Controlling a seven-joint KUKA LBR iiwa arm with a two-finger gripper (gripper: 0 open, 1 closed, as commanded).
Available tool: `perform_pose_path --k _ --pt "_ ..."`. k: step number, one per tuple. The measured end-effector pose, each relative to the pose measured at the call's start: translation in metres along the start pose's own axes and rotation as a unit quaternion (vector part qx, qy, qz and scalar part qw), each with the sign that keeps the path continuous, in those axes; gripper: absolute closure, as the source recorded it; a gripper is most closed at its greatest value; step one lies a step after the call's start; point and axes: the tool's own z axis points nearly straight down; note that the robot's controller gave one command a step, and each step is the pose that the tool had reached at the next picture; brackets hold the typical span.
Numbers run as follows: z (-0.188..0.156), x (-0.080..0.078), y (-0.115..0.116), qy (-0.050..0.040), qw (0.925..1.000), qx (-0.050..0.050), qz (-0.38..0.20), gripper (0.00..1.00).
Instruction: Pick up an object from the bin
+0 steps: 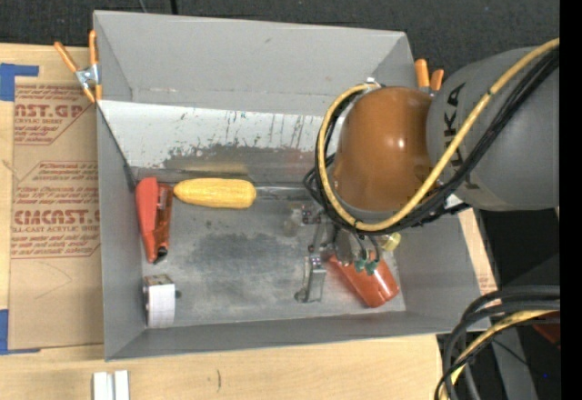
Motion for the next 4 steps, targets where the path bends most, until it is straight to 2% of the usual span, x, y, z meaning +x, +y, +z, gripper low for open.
perform_pose_path --k 1,2,3,4 --pt "-0.002 0.0 0.0 -0.0015 1.0 0.0 0.0 0.0" --pt "-0.038 0.002 -0.005 0.0012 0.9996 0.0 -0.027 0.0" --pt "-0.062 0.003 -0.044 -0.0046 0.9951 0.0 -0.099 0.0" --pt "-0.032 0.003 -0.069 -0.0012 0.9929 0.0 -0.119 0.0"
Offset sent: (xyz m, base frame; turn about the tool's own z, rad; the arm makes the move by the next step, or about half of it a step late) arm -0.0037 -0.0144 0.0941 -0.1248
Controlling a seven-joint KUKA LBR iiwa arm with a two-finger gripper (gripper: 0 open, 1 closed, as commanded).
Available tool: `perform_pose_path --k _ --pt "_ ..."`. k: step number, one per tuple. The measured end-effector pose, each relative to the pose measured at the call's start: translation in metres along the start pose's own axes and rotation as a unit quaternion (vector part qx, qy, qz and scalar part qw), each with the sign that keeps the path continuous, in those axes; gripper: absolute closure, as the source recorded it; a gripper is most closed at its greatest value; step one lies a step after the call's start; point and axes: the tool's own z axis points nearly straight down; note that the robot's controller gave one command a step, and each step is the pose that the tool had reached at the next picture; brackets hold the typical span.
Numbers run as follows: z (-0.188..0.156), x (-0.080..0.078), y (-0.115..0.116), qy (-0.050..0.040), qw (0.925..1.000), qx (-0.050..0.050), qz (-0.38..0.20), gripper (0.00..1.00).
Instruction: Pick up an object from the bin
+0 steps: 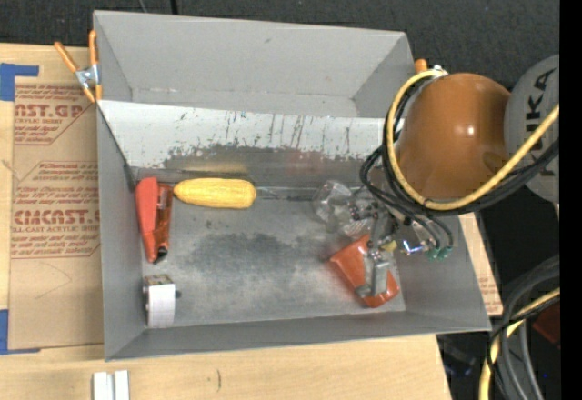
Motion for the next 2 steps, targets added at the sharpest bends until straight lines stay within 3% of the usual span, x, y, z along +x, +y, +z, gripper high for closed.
perform_pose_path --k 1,2 --pt "0.042 0.006 -0.013 -0.0039 1.0 0.0 0.008 0.0" --pt "0.063 -0.002 -0.041 -0.0009 0.998 0.0 -0.063 0.0"
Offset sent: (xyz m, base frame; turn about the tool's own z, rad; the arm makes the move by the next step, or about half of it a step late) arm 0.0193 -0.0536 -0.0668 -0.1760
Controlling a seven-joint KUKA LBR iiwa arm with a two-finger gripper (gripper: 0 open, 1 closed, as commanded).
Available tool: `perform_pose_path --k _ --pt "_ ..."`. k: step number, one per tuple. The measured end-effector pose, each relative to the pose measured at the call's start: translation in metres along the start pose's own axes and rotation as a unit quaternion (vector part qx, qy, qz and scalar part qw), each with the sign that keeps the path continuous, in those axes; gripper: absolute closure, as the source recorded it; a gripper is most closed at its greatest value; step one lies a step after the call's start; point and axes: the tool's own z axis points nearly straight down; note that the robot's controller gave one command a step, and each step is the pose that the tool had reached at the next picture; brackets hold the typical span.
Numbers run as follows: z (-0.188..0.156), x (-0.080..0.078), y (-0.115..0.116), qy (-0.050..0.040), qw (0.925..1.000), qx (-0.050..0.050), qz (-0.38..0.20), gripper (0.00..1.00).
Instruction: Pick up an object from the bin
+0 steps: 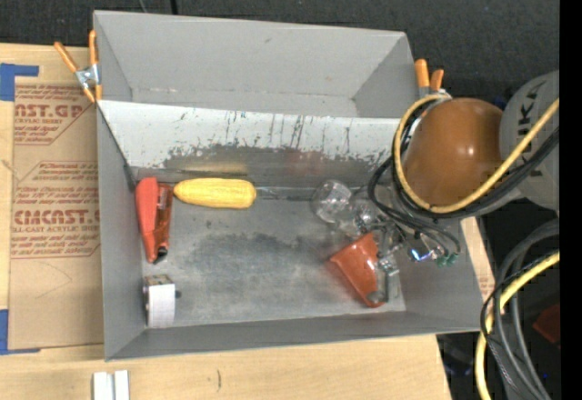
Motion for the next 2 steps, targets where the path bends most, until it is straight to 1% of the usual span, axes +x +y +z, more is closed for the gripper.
perform_pose_path --k 1,2 --pt "0.02 0.004 -0.015 -0.0024 0.9999 0.0 0.011 0.0" --pt "0.075 -0.01 -0.031 -0.0027 0.9999 -0.003 -0.015 1.0"
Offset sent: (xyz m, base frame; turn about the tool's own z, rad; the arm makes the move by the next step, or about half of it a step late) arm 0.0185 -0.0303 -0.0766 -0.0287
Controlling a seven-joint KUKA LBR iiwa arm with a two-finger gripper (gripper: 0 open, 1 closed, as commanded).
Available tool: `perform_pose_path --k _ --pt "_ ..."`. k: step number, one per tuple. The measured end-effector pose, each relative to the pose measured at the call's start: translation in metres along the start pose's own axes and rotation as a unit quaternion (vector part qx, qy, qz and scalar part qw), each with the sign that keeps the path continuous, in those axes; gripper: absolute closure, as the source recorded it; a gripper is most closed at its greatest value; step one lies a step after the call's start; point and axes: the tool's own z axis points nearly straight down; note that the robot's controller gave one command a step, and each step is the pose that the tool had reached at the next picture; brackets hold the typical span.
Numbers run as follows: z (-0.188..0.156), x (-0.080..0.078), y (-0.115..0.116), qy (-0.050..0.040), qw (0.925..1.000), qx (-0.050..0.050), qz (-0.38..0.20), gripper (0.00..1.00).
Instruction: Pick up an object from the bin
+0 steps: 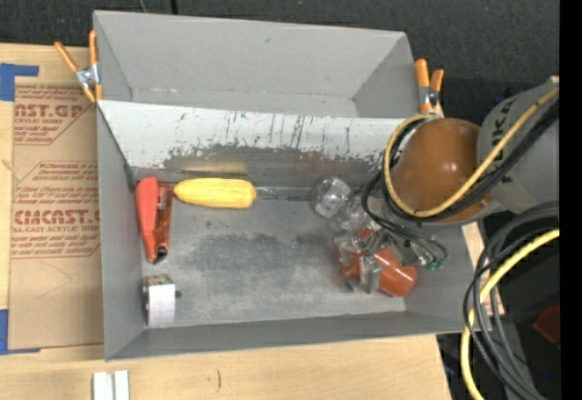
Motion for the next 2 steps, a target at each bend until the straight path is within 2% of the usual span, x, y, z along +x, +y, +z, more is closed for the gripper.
perform_pose_path --k 1,2 --pt "0.0 0.0 0.0 0.0 1.0 0.0 0.0 1.0" --pt "-0.042 -0.001 0.003 0.0048 1.0 -0.001 -0.003 1.0"
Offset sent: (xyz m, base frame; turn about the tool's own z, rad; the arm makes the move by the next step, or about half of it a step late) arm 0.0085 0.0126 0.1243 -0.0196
